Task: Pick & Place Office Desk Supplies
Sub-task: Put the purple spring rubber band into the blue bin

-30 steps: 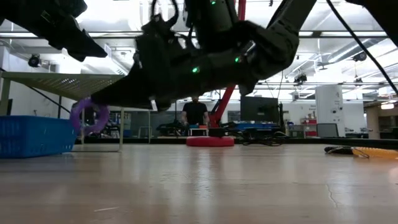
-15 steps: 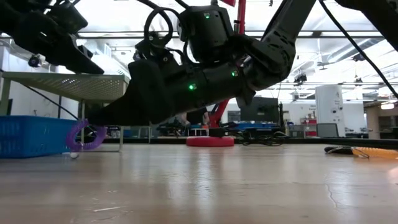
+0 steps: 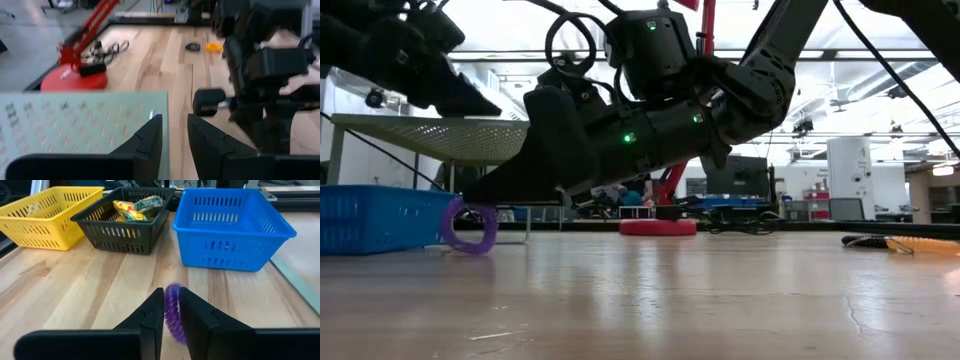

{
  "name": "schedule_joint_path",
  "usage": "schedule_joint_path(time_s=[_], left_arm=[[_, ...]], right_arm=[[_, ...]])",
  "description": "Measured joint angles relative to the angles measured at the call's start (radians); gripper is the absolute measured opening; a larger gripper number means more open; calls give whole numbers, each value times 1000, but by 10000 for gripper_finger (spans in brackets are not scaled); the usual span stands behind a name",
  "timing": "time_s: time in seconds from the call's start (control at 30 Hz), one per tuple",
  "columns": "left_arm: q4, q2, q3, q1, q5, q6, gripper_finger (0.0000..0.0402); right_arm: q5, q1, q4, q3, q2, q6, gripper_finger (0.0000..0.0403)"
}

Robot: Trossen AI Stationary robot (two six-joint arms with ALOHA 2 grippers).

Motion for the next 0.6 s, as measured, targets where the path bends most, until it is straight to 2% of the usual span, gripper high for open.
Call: schedule_joint_path(time_s=[0.27,0.6], left_arm=[[-27,-1,0,0,-1,-1,97],[-47,-3,3,0,-2,2,97]], right_arm=[[0,0,1,1,0,-6,100],[0,0,3,3,0,-7,129]])
